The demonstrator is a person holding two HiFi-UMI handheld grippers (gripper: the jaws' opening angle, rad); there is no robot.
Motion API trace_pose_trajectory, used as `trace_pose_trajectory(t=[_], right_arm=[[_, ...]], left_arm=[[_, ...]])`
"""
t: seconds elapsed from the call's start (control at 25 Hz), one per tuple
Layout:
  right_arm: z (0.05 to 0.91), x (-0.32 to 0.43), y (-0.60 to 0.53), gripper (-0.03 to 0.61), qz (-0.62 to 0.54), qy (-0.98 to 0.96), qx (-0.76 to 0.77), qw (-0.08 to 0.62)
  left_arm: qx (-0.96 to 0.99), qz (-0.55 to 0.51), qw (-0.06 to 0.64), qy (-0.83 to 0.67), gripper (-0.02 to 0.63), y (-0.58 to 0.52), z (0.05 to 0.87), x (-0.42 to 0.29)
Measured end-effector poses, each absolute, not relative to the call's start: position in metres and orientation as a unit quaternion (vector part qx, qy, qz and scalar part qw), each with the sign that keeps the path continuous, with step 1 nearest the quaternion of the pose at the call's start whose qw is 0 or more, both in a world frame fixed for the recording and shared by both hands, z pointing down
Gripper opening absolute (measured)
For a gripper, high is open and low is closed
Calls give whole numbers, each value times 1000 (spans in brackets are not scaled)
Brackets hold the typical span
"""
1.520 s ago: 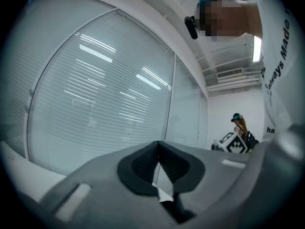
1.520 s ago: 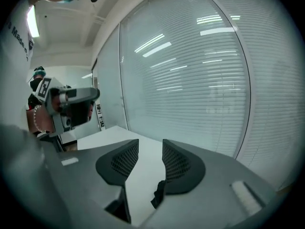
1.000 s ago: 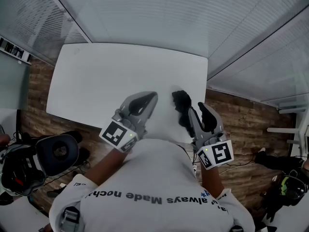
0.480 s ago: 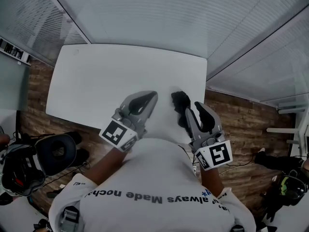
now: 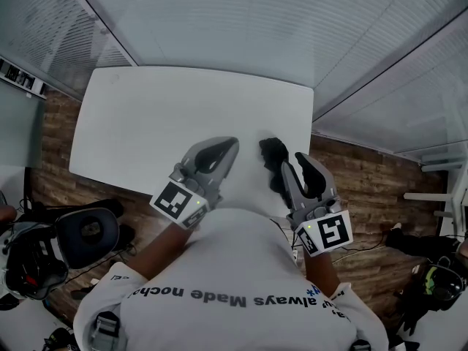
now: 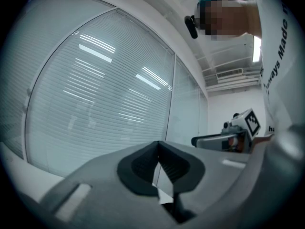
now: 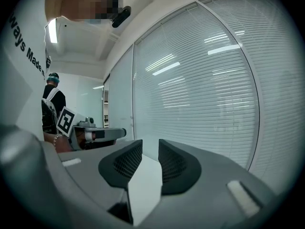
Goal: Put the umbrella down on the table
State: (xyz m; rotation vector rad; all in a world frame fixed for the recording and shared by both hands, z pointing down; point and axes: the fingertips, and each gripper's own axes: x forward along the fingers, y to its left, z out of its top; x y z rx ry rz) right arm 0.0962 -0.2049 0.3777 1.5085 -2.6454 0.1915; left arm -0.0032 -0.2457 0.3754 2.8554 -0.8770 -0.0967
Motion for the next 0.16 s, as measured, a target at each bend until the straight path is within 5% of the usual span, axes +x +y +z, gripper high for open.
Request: trace_pose_trajectory(t=[0.16], right_arm=[[380,97,-206,107,64,-866,494,46]], left_arm=[[952,-33,78,-293,3,-247,377,-2]])
